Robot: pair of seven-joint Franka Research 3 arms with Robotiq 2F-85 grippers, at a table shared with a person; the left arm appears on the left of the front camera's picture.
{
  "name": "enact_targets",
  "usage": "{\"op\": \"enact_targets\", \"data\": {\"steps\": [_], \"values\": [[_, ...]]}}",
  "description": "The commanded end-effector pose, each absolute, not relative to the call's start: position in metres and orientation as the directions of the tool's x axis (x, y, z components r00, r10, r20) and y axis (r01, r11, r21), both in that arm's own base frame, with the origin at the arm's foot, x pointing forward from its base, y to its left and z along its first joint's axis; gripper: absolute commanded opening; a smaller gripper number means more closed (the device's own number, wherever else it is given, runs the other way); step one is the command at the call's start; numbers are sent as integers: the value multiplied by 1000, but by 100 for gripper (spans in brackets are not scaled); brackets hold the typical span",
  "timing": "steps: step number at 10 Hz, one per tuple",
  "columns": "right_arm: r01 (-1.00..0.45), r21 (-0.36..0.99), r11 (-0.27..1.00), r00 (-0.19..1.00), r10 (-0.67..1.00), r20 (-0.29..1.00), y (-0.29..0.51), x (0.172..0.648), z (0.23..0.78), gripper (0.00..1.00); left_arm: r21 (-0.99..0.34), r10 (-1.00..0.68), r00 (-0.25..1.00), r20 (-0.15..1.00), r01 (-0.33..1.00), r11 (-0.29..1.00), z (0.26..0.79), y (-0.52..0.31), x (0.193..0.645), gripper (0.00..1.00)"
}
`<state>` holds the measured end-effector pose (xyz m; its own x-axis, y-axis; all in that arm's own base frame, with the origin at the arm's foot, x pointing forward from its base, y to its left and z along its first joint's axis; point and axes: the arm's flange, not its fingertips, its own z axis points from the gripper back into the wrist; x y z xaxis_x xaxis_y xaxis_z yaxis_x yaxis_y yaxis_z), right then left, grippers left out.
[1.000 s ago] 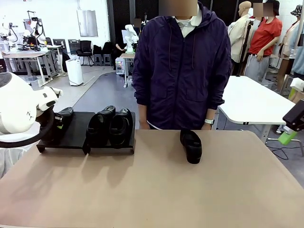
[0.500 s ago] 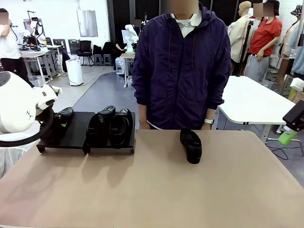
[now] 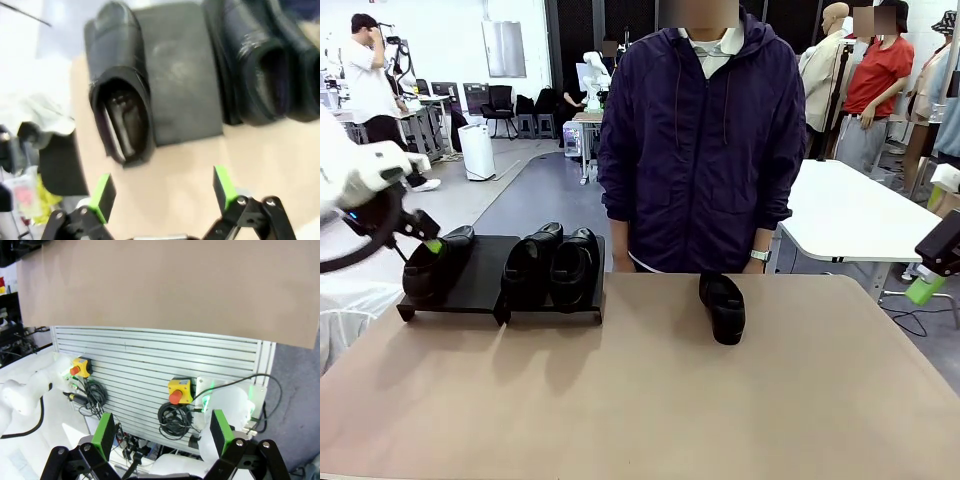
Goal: Organize the shoes by placing them on the stand.
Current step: Place the Shoe from the middle of the table onto the Shoes Stand.
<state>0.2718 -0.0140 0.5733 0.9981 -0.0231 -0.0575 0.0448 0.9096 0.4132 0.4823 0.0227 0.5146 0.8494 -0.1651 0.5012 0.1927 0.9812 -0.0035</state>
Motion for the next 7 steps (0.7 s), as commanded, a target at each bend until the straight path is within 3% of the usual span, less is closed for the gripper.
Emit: {"op": "enact_targets", "data": {"steps": [1, 3, 4, 7], "values": [[21, 431, 902, 999, 1, -51, -15, 273, 577, 100, -40, -253, 879, 403, 293, 955, 582, 36, 451, 100], [21, 431, 902, 999, 1, -51, -15, 273, 577, 100, -148, -352, 906, 235, 391, 908, 626, 44, 397, 100], [21, 431, 902, 999, 1, -51, -15, 273, 577, 100, -251, -472, 864, 175, 502, 827, 637, 45, 366, 100], [21, 431, 902, 999, 1, -51, -15, 273, 577, 100, -241, -399, 891, 217, 445, 862, 624, 49, 297, 100]]}}
